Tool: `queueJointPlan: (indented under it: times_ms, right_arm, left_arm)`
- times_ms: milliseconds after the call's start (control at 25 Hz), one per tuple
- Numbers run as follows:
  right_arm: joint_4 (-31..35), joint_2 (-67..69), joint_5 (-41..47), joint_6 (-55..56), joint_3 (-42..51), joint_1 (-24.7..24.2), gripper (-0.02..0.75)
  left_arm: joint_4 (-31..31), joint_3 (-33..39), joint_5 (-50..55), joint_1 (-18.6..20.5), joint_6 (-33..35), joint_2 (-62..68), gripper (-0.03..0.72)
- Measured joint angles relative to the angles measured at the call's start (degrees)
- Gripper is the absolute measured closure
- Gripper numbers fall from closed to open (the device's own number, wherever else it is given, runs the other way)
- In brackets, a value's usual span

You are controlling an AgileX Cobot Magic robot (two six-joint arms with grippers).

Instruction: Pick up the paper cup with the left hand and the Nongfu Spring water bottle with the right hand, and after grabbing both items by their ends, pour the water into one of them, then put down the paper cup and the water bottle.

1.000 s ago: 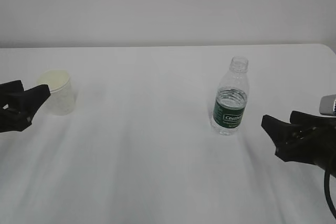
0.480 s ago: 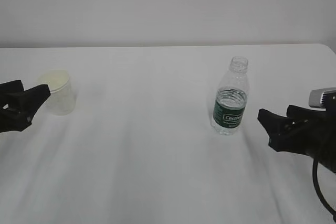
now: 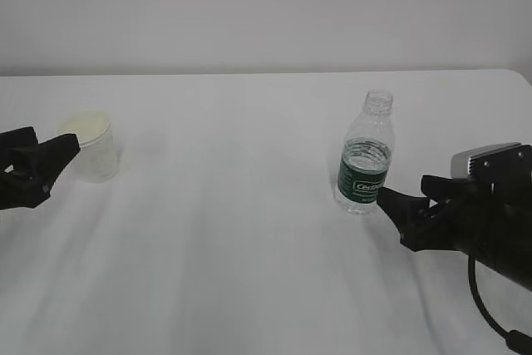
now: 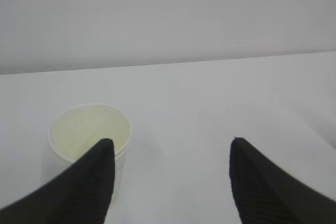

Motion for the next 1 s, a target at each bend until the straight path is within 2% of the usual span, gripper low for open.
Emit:
queueJointPlan:
  times_ms: [400,600,1000]
  right_arm:
    - [-2.8,3.9,0.0,-0.3,-4.6,0.0,0.139]
    - [-4.4,7.2,-0.1,-0.3,-7.3,0.0,0.069]
    - [-6.1,8.4,-0.1,-0.2,-10.5,0.0,0.059]
  left_arm:
    - [0.2,0.0,-0.1,0.0,0.0,0.0,0.195]
    - [0.4,0.0,-0.1,0.0,0.0,0.0,0.195]
    - [0.4,0.0,-0.1,0.0,0.0,0.0,0.195]
